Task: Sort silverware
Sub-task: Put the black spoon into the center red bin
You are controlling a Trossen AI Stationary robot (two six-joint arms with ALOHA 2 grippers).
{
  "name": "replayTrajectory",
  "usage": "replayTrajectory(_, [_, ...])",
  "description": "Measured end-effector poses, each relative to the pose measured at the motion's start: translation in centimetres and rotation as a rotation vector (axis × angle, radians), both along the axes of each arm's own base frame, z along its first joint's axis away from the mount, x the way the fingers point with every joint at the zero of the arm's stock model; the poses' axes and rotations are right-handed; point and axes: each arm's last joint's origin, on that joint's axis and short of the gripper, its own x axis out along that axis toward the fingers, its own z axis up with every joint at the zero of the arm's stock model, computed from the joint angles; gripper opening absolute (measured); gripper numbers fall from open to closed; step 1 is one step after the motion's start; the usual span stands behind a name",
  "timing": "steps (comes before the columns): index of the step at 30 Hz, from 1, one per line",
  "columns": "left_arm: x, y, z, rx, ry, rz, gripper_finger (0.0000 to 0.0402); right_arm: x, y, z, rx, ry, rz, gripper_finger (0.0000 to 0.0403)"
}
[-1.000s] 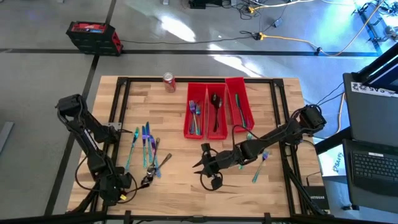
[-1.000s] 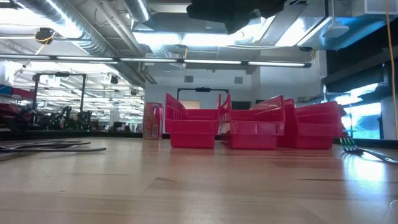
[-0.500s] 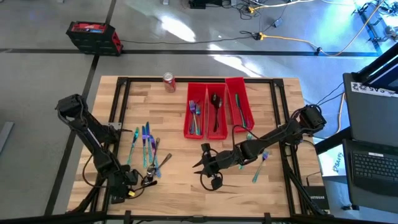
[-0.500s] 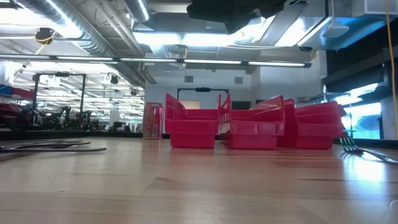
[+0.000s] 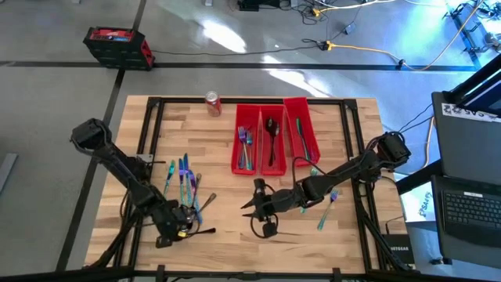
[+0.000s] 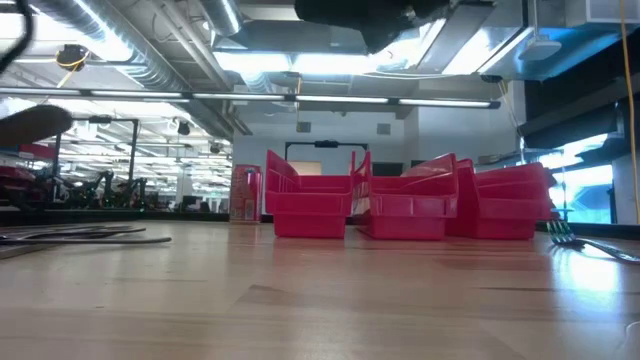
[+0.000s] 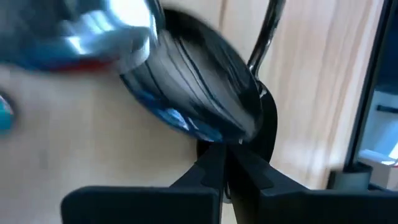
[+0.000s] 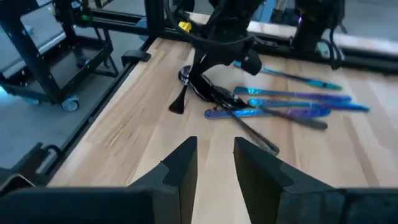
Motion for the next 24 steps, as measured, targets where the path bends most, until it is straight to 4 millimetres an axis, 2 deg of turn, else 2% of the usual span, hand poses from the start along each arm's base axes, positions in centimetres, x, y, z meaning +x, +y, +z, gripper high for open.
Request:
replayTrajectory(9, [3.2,2.3,0.4,0.014,-0.163,0.038,0.0,-0.7,0.3,-0.9,0.049,0.13,0.021,0.0089])
replayTrajectory(14, [4.1,2.8,0.4,-0.025,-0.167,0.06,0.0,-1.1,0.9,-1.2,0.137,0.201,0.063,0.0089])
replayTrajectory(19, [4.2,1.8,-0.8,-0.088,-0.116,0.022,0.0,-2.4,2.3,-1.9,0.151,0.314,0.089,0.0089])
replayTrajectory(24, [4.4,0.3,-1.6,-0.125,-0.116,-0.014,0.0,-3.0,3.6,-1.8,0.207,0.314,0.096,0.0089])
